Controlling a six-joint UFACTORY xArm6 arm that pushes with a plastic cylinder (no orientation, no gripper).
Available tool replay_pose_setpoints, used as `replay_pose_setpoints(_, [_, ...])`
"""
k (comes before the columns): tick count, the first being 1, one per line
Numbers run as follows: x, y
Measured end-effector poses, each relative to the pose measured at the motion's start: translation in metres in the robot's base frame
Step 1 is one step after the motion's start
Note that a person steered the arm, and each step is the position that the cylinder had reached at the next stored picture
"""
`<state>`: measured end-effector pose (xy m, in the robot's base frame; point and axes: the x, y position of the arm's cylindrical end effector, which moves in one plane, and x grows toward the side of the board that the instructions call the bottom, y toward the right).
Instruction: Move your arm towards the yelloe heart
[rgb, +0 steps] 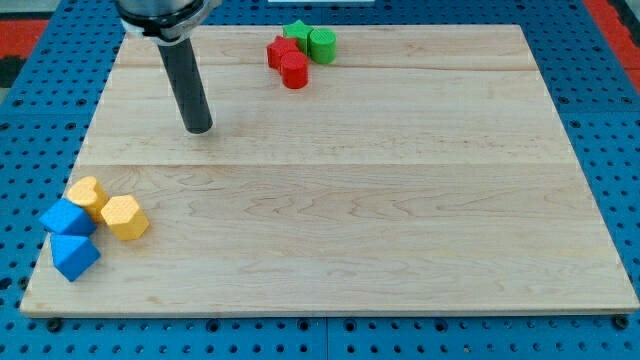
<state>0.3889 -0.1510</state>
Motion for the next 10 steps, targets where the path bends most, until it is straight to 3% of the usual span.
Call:
replay_pose_setpoints(8, [-0.022, 0.012])
replay_pose_setpoints(9, [-0.016, -0.045])
replay_pose_setpoints(10, [0.036, -0.119])
